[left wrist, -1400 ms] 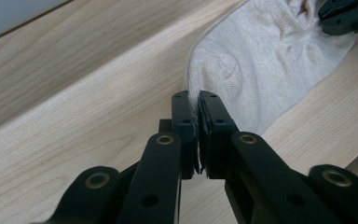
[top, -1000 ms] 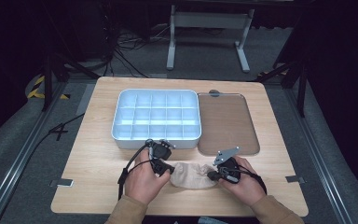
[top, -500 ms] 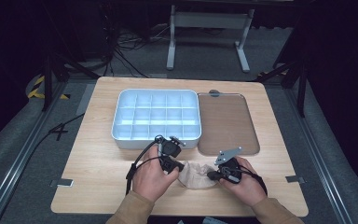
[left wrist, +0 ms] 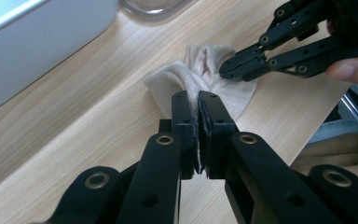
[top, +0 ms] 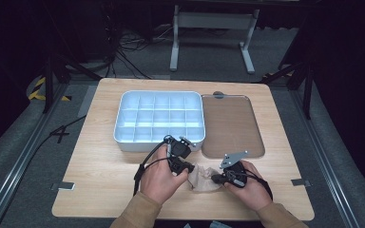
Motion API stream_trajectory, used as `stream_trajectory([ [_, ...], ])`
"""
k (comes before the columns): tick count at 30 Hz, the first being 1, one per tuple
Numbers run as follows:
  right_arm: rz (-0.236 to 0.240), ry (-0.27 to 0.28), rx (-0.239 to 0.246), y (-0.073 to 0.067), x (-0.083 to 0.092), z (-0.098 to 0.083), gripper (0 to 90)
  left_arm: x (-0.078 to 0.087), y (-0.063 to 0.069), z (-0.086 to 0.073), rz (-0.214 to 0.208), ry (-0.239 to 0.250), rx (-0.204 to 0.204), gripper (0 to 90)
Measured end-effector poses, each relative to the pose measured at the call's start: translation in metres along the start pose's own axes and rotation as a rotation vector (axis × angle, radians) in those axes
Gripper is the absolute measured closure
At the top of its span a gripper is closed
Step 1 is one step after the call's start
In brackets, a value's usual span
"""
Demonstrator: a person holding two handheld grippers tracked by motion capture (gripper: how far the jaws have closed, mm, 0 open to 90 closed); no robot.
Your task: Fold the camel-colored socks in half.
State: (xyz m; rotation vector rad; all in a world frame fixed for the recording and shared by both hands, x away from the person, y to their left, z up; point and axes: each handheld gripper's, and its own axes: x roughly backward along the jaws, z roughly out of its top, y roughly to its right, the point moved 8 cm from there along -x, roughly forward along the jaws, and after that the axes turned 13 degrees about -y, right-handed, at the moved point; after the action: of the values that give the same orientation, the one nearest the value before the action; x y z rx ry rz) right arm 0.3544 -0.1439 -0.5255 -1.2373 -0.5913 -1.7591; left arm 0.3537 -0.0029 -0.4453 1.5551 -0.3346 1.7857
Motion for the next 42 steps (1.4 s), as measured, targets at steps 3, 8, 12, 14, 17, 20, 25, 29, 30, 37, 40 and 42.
stream_trajectory([
  [3, 0.000, 0.019, -0.005, 0.001, 0.000, -0.001, 89.2, 0.000, 0.004, 0.003, 0.000, -0.001, -0.017, 85.7],
  [8, -0.004, 0.040, -0.010, 0.000, 0.000, -0.002, 88.9, -0.001, 0.007, 0.006, 0.005, -0.003, -0.036, 85.7],
  [12, -0.031, 0.118, 0.028, 0.001, 0.019, -0.001, 87.2, 0.000, 0.006, 0.007, 0.003, -0.004, -0.038, 85.7],
  [14, -0.040, 0.158, -0.002, 0.006, 0.039, -0.002, 87.3, -0.001, 0.005, 0.007, -0.002, -0.007, -0.033, 85.7],
  [17, -0.049, 0.105, -0.064, 0.011, 0.042, -0.017, 88.5, -0.003, 0.005, 0.009, -0.001, -0.015, -0.031, 85.7],
  [20, -0.034, 0.069, -0.075, 0.010, 0.034, -0.024, 89.0, -0.004, 0.007, 0.010, 0.002, -0.019, -0.040, 85.7],
  [25, -0.031, 0.031, -0.053, 0.002, 0.020, -0.022, 89.1, -0.009, 0.014, 0.014, 0.005, -0.023, -0.060, 85.7],
  [29, -0.022, 0.022, -0.051, 0.001, 0.011, -0.021, 89.5, -0.012, 0.017, 0.018, 0.000, -0.016, -0.075, 85.7],
  [30, -0.018, 0.028, -0.050, 0.001, 0.010, -0.021, 89.5, -0.012, 0.018, 0.019, -0.007, -0.014, -0.068, 85.7],
  [37, 0.007, 0.042, -0.042, 0.002, 0.009, -0.021, 89.7, -0.023, 0.026, 0.031, -0.020, -0.013, -0.085, 85.7],
  [40, 0.008, 0.046, -0.040, 0.002, 0.009, -0.021, 89.7, -0.028, 0.030, 0.035, -0.019, -0.026, -0.088, 85.7],
  [42, 0.009, 0.047, -0.041, 0.002, 0.009, -0.021, 89.7, -0.030, 0.031, 0.036, -0.017, -0.023, -0.094, 85.6],
])
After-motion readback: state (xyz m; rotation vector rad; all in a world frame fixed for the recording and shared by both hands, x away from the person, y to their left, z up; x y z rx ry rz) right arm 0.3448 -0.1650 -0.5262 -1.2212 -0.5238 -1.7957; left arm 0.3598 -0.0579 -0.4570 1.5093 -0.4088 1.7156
